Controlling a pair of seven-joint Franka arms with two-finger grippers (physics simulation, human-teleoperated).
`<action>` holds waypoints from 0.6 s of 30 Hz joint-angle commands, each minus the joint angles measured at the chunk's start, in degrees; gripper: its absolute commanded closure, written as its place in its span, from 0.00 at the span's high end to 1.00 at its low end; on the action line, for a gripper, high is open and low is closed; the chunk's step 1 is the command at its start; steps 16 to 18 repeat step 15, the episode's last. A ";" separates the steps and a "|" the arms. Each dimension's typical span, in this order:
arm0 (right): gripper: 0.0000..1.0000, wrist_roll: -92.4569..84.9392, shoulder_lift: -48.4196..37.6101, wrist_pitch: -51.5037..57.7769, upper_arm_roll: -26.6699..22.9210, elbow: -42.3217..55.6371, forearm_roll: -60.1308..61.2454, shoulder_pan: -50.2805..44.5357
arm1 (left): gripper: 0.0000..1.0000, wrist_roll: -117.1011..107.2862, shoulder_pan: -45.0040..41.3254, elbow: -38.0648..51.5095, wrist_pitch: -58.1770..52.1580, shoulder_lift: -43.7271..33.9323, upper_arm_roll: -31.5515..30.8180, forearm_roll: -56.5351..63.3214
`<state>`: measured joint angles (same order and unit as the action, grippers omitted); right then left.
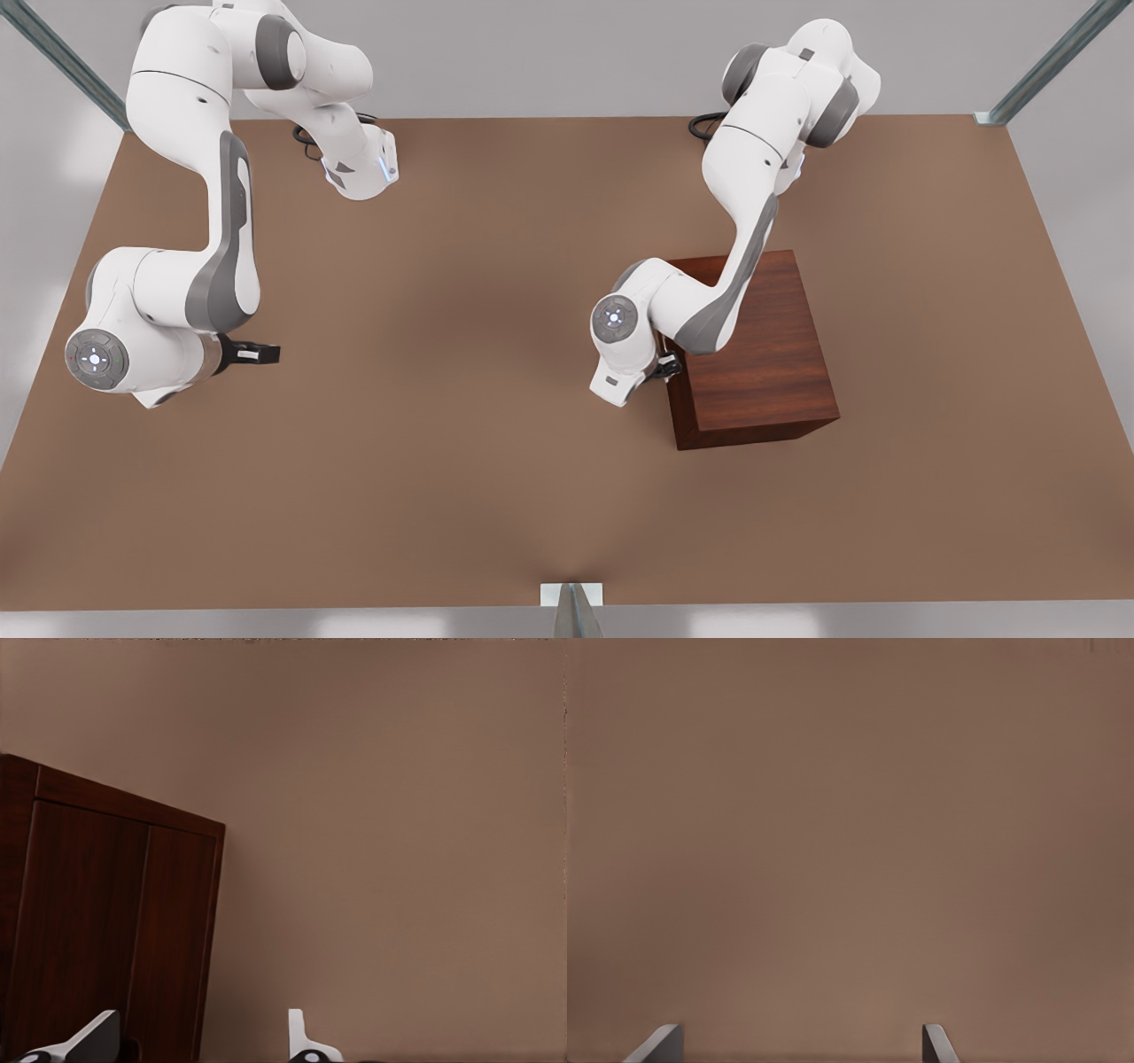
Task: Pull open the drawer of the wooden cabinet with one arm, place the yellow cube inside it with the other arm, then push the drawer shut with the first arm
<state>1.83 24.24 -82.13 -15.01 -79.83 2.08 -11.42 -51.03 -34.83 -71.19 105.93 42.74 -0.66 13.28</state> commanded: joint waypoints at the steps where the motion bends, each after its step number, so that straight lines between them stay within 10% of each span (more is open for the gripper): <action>1: 1.00 -3.76 -0.07 0.04 -0.02 0.02 0.03 0.00 | 1.00 1.03 0.03 2.89 -2.03 -0.46 0.13 -2.20; 8: 1.00 -3.76 -0.07 0.04 -0.02 0.02 0.03 0.00 | 1.00 49.70 24.46 7.56 -26.21 -18.91 0.04 -17.32; 10: 1.00 -3.59 -0.07 0.12 -0.02 -0.06 0.03 0.09 | 1.00 56.74 26.75 -18.10 -6.88 -34.12 0.22 -16.88; 18: 1.00 -3.59 -0.07 -0.05 -0.02 -0.68 0.11 0.44 | 1.00 55.95 26.31 -12.31 -7.75 -31.31 -0.04 -16.62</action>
